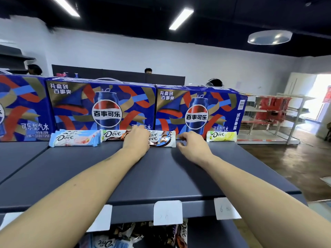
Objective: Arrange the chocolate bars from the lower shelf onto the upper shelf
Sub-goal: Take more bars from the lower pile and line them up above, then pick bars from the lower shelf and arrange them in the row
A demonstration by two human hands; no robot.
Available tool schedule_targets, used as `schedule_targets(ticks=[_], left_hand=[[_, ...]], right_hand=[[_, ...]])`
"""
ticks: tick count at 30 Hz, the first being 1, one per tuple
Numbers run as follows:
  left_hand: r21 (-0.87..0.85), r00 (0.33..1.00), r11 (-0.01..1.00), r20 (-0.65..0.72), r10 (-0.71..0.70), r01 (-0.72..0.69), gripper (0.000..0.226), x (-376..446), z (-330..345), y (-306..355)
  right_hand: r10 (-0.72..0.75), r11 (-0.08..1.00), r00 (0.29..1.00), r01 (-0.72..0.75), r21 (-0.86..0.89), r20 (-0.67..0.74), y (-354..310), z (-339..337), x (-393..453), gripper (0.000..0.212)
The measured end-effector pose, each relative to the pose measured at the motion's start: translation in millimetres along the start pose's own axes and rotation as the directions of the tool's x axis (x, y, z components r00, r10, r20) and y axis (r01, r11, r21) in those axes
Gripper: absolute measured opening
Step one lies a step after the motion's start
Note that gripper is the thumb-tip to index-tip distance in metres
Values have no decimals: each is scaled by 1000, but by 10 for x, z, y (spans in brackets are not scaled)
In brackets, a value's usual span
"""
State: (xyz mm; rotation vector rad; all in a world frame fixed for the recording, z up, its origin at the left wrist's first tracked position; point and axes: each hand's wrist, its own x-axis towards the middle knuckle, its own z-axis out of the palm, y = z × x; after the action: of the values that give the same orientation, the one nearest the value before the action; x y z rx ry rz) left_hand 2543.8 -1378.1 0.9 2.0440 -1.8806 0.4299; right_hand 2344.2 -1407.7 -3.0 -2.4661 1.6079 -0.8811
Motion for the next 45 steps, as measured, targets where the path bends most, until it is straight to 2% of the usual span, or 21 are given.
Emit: schedule_targets(ticks=[3, 10, 17, 22, 28, 34, 39, 45], left_hand=[[-20, 1000, 1000, 13, -6, 7, 30, 105, 32, 0], [-34, 1000, 999, 5, -31, 31, 17, 181, 108, 24], [-67, 999, 997, -31, -42, 40, 38, 190, 135, 40], [-30, 991, 998, -121, -55, 52, 51, 43, 55, 68], [17, 990, 995, -95, -101, 103, 35, -474, -272, 128], [8, 988, 989, -44, -146, 146, 38, -1347, -594, 398], [-18, 987, 987, -38, -159, 158, 39, -2177, -716, 673], [32, 993, 992, -17, -120, 121, 44, -2858, -762, 877]], right_hand=[[3, 1000, 1000, -3, 21, -26, 8, 31, 100, 26], [-18, 998, 997, 22, 66, -70, -45, 39, 159, 27], [-33, 997, 998, 36, 68, -48, -108, 12, 3, 25], [-39, 996, 999, 41, 82, -28, -112, -65, -163, 27], [-61, 993, 998, 59, 103, 16, -174, -204, -581, 31], [-132, 983, 990, 124, 135, 51, -225, -382, -1298, 49], [-188, 965, 982, 187, 183, -9, -227, -409, -1994, 45], [-182, 968, 983, 177, 180, 12, -232, -371, -2537, 43]])
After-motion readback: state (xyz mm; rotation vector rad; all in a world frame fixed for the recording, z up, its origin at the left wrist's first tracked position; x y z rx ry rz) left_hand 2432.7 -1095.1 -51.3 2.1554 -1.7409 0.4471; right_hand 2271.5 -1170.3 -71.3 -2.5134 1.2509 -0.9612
